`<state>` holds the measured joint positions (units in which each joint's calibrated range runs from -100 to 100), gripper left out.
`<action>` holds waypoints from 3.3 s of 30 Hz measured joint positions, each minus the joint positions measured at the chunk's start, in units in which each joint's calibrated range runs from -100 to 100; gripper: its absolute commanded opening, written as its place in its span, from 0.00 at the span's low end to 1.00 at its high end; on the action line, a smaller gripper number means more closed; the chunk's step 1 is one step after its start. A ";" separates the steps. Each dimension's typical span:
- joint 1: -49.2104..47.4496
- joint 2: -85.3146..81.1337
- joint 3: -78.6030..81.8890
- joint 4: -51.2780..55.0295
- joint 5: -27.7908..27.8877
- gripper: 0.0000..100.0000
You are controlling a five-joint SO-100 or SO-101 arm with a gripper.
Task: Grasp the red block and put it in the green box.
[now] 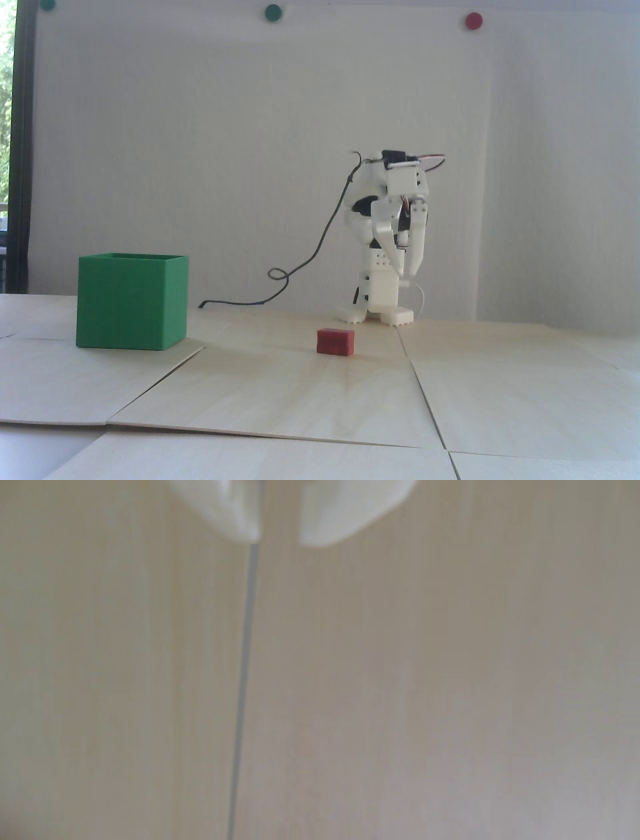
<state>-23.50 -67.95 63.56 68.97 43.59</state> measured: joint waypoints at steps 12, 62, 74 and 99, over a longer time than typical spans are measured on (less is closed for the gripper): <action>10.39 61.10 -54.79 0.83 -0.62 0.02; 19.64 111.83 -117.01 28.62 -15.82 0.02; 18.88 111.83 -108.59 28.62 -36.12 0.03; 18.57 111.83 -107.70 28.62 -39.25 0.29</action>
<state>-4.93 43.88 -44.14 97.59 4.34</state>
